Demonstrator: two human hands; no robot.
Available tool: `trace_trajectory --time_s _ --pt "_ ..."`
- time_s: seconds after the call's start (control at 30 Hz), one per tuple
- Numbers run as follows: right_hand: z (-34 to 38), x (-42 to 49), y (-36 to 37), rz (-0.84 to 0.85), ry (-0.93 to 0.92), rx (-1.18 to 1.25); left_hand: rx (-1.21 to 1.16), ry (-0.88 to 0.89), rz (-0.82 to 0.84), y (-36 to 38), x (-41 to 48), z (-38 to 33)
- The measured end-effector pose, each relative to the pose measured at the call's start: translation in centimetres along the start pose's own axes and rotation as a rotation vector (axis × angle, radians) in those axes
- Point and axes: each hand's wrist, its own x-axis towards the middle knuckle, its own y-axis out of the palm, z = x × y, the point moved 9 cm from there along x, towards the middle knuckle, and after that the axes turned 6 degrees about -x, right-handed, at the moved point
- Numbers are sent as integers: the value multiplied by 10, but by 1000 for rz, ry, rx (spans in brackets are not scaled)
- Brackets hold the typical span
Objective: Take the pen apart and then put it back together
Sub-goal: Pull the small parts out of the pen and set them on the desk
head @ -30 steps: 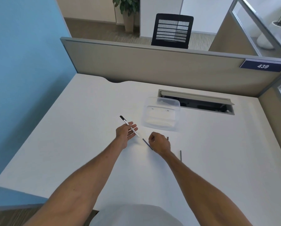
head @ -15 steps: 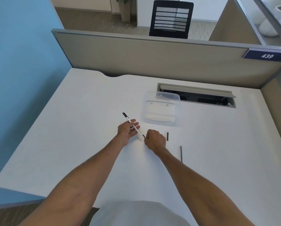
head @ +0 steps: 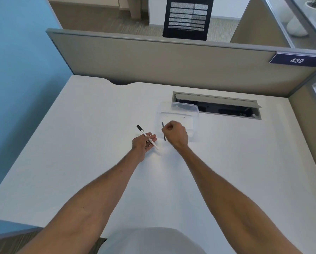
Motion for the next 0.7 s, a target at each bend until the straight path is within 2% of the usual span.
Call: trace_trajectory --time_s 0.17,0.4,0.7 --pt "18 42 -18 -45 43 116 0 -25 -3 4 7 2" --pt "16 82 -10 25 150 81 12 -39 -18 2 23 -5" --pt "17 92 -7 16 167 120 -2 -71 -41 -2 33 4"
